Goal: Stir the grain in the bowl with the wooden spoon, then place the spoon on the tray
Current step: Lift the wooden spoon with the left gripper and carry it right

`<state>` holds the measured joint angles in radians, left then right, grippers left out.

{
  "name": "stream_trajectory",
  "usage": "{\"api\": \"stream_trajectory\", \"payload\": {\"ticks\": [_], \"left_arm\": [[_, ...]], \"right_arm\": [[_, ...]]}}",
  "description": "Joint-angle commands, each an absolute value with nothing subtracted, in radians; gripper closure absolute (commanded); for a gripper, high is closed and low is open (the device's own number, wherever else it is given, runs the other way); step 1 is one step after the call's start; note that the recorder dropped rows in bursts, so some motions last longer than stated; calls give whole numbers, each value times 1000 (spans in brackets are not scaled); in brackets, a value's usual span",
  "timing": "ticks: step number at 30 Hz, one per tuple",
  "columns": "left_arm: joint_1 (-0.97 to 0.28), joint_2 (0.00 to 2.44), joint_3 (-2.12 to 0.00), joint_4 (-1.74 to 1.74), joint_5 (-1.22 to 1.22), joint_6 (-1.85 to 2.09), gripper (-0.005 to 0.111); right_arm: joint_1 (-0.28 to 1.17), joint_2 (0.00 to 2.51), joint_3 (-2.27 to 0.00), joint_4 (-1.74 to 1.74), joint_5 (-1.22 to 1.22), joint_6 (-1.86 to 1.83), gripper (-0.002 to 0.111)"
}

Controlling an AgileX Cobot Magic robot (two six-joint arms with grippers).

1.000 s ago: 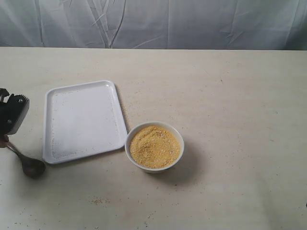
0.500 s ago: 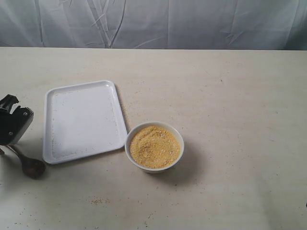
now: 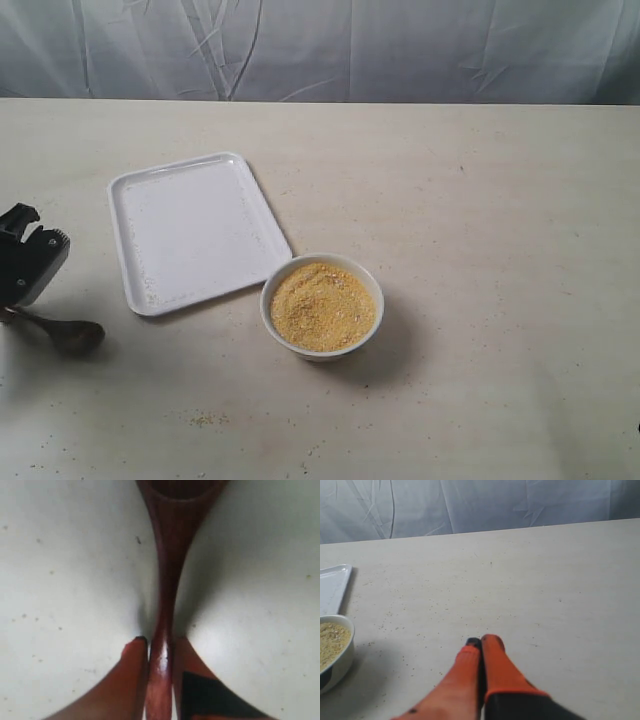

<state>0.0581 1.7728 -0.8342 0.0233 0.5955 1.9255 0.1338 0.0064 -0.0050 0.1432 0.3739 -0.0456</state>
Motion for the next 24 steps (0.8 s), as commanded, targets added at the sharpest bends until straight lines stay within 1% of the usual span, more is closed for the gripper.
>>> {"api": "stream_trajectory", "payload": {"ticks": [1,7,10,13,21,24], "left_arm": [[28,1693,-837,0,621,1922,107],[-58,1546,-837,-11,695,1922,107],[-123,1478,-837,-57,702,1906,107],[-207,1440,-837,-140,655,1855,107],[-471,1430,-950,60,653,1427,107],[-556,1451,-1017,193,665,1180,107]], "right_arm": [[130,0,0,145,361,-50,109],[130,0,0,145,361,-50,109],[130,0,0,147,361,-50,109],[130,0,0,147,361,-50,109],[130,0,0,147,364,-50,109],[130,0,0,147,364,-50,109]]}}
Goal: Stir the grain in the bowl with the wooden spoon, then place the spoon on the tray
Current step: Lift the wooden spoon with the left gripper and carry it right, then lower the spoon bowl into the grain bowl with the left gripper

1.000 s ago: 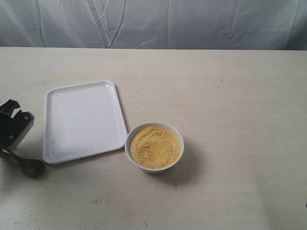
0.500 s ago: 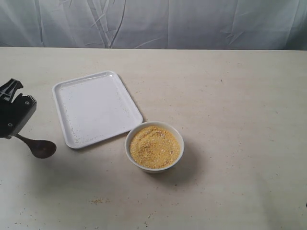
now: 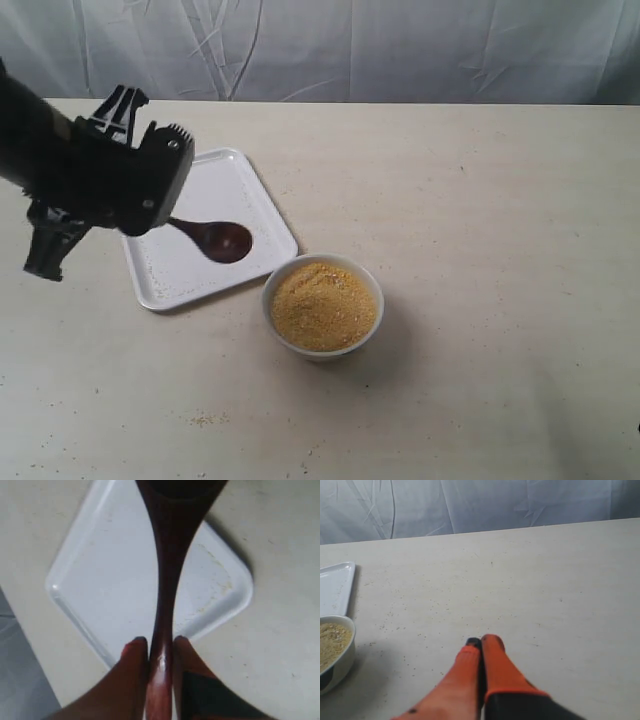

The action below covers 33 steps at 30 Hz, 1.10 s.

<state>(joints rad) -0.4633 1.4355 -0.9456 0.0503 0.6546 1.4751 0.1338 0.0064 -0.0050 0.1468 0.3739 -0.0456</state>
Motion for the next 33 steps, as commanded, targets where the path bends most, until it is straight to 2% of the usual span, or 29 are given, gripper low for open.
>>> {"api": "stream_trajectory", "payload": {"ticks": [1,5,11,18,23,33], "left_arm": [[-583,1463,-1041,241,679,1080,107],[-674,1524,-1133,378,782,843,107],[-753,1644,-1261,317,909,735,107],[-761,1792,-1386,178,1102,735,107],[-761,1839,-1421,126,1077,601,107],[-761,1849,-1426,54,1123,582,107]], "right_arm": [[130,0,0,147,364,-50,109],[130,0,0,147,364,-50,109],[130,0,0,147,364,-50,109],[130,0,0,147,362,-50,109],[130,0,0,147,362,-50,109],[130,0,0,147,365,-50,109]]}}
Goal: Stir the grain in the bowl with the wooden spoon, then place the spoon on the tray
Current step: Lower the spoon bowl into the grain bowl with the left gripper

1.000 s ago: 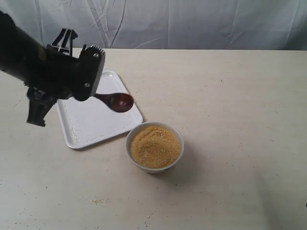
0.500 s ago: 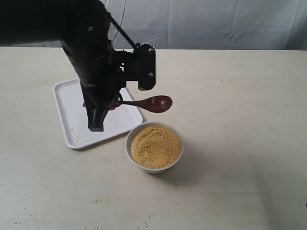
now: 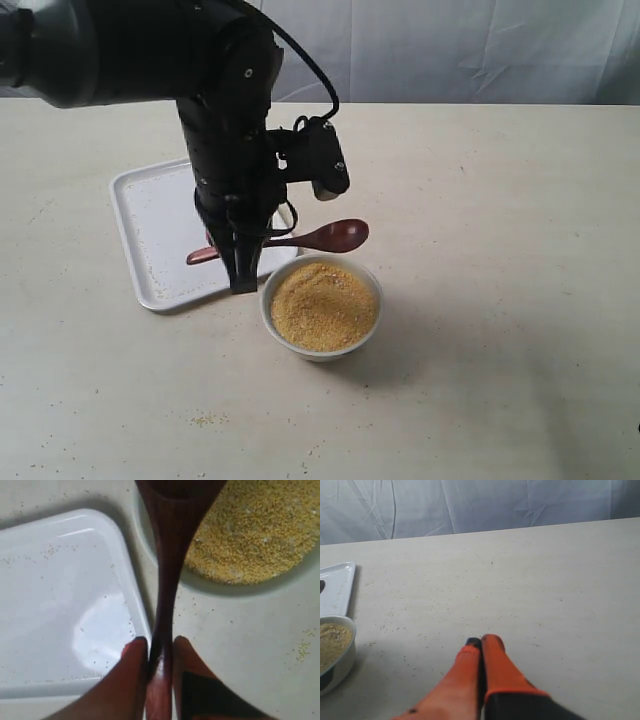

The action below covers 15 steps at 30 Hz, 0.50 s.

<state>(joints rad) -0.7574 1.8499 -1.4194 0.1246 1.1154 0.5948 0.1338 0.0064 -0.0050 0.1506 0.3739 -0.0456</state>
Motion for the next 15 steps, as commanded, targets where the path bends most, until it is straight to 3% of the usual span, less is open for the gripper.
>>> {"api": "stream_trajectory", "payload": {"ticks": [1,15], "left_arm": [[-761,1849,-1426,0,1095,582,107],[-761,2011,-1426,124,1107,586,107]], "right_arm": [[130,0,0,147,365,-50,109],[130,0,0,149,362,-50,109]]}}
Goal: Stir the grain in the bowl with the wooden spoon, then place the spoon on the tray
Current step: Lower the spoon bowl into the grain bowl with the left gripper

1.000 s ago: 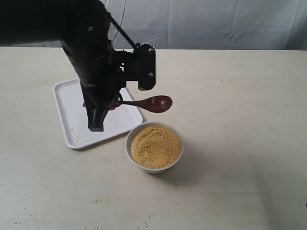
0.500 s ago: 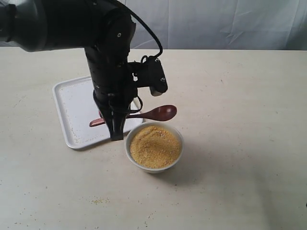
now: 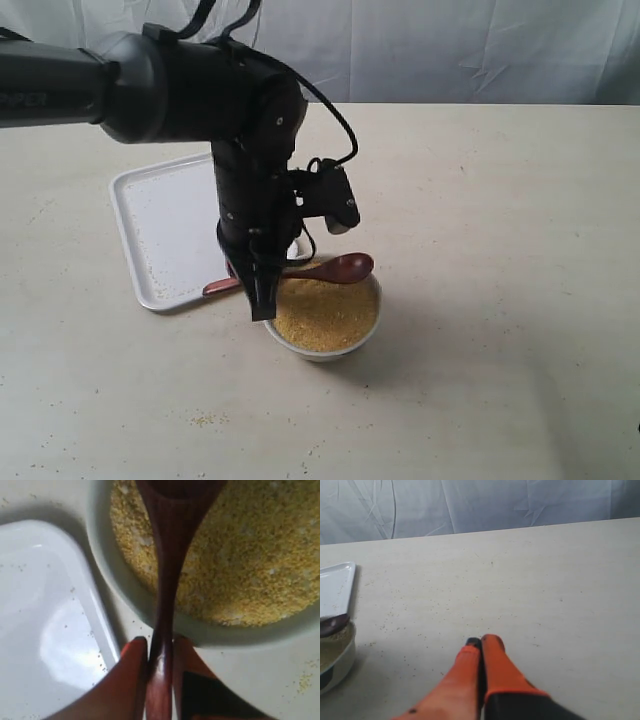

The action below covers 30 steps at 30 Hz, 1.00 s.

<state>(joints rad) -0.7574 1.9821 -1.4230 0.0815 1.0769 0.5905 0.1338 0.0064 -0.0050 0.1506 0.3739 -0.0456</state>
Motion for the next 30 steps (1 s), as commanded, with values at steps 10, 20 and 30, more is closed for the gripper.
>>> {"api": "stream_trajectory", "payload": {"ticks": [10,20,30], "left_arm": [[-761,2018,-1426,165,1132,586,107],[-761,2018,-1426,66,1197,745,107],[-761,2018,-1426,91,1143,686,107]], "right_arm": [[130,0,0,149,362,-50,109],[130,0,0,150,367,-50,109],[130,0,0,150,367,-50,109]]}}
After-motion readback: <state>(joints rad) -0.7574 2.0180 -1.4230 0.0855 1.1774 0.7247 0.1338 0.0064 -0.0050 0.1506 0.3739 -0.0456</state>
